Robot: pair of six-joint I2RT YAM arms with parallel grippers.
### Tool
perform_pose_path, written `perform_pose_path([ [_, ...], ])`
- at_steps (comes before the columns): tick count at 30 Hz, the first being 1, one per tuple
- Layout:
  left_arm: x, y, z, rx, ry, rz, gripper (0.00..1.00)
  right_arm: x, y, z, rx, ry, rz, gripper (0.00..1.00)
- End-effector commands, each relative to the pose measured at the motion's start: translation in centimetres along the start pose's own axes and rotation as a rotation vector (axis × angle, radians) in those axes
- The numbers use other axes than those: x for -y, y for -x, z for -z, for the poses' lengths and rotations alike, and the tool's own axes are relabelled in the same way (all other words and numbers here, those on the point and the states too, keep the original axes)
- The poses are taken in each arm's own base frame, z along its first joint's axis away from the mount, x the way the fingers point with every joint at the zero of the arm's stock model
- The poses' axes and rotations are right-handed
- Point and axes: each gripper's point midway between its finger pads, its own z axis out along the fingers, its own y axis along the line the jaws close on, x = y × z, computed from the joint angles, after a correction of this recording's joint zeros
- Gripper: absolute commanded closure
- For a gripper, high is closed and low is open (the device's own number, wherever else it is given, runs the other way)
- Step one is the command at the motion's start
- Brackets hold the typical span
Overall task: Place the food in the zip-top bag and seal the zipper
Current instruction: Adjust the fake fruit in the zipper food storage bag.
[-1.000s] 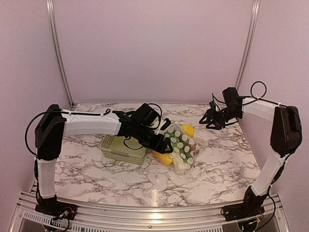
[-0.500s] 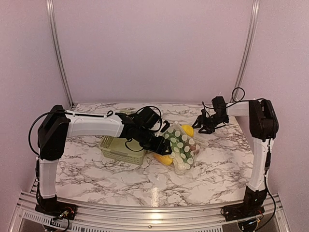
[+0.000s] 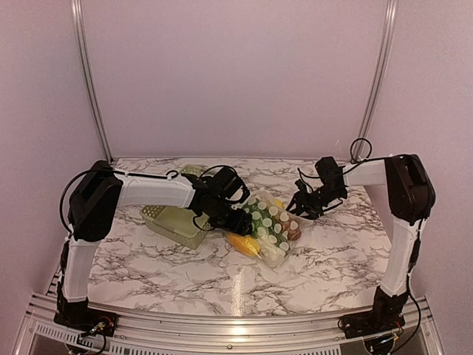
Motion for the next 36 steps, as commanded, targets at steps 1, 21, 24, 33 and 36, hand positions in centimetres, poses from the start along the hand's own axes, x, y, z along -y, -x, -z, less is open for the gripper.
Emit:
perform_pose_path([
  [1, -3.3, -1.5, -0.4, -0.059, 0.108, 0.013, 0.21, -0.1, -2.9, 1.4, -0.044, -0.061, 0.018, 0.47],
  [21, -1.2, 4.4, 8.3, 0.190, 0.065, -0.037, 0.18, -4.5, 3.8, 8.8, 0.218, -0.144, 0.135, 1.00],
  [24, -0.7, 5.9, 11.5, 0.274, 0.059, -0.033, 0.16, -7.1, 4.8, 10.8, 0.277, -0.138, 0.194, 1.00],
  [33, 1.1, 4.9, 12.4, 0.234, -0.072, -0.047, 0.18, -1.6, 2.5, 9.4, 0.170, -0.256, 0.039, 0.78],
  [36, 1.1, 3.6, 12.0, 0.208, -0.077, -0.053, 0.18, 0.2, 1.3, 8.1, 0.115, -0.261, 0.008, 0.67],
])
